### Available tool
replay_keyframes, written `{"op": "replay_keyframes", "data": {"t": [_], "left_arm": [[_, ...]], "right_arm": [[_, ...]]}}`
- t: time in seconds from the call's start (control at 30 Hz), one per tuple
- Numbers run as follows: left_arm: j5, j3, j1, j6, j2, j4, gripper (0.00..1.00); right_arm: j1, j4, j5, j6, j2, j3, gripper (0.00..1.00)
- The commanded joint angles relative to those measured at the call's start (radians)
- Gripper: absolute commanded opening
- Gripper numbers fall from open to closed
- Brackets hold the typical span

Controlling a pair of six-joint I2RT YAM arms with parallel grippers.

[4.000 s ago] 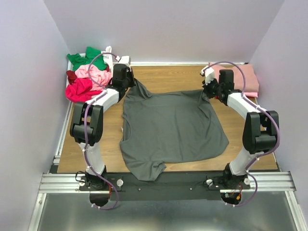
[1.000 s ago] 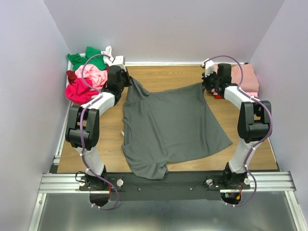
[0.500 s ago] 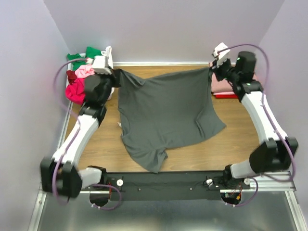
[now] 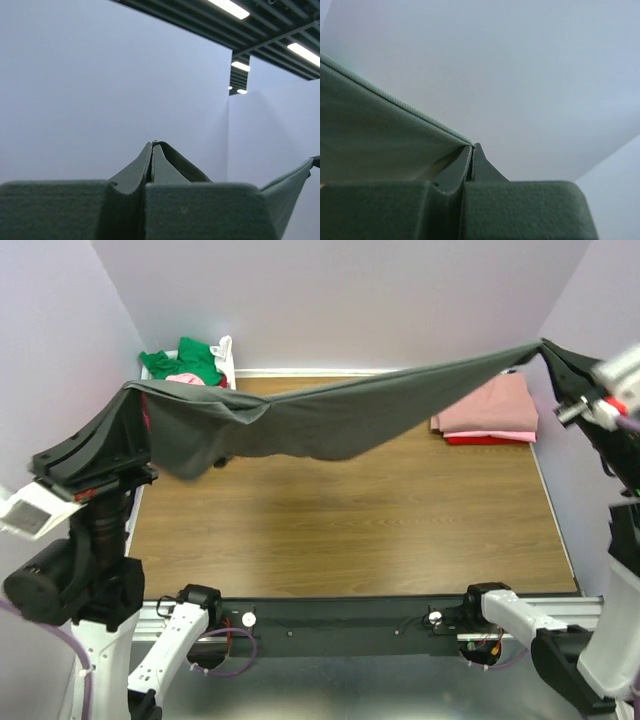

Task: Fold and stack the t-shirts
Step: Flatten the tshirt out

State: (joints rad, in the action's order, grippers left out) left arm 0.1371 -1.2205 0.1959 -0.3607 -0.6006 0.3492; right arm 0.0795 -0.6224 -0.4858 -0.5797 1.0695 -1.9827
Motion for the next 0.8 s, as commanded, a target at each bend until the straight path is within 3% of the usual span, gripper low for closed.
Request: {"op": "replay_keyframes", "data": {"t": [0.0, 0.17, 0.37, 0.5, 0.57, 0.7, 0.77], "left_arm": [[0.065, -0.094, -0.003, -0.044, -0.03, -0.044, 0.0], [0.056, -0.091, -0.003, -0.027, -0.082, -0.058, 0.0], [0.013, 0.182, -0.003, -0.012, -0.195, 0.061, 0.0], [0.01, 0.373, -0.004, -0.024, -0.431, 0.18, 0.0], [0.007, 0.392, -0.004, -0.023, -0.552, 0.238, 0.0], [0.025, 0.256, -0.009, 0.006, -0.934, 0.241, 0.0], [0.019, 0.176, -0.009, 0.019, -1.036, 0.185, 0.0]], "right_arm": [[0.003, -0.103, 0.015, -0.026, -0.011, -0.013, 0.0], [0.002, -0.083, 0.041, -0.037, -0.013, 0.071, 0.0], [0.002, 0.036, 0.085, -0.083, 0.032, 0.37, 0.0], [0.002, 0.131, 0.073, -0.088, 0.153, 0.553, 0.01], [0.0, 0.197, 0.069, -0.082, 0.207, 0.628, 0.0], [0.002, 0.488, 0.084, -0.039, 0.403, 0.78, 0.0], [0.003, 0.548, 0.087, -0.02, 0.499, 0.769, 0.0]]}}
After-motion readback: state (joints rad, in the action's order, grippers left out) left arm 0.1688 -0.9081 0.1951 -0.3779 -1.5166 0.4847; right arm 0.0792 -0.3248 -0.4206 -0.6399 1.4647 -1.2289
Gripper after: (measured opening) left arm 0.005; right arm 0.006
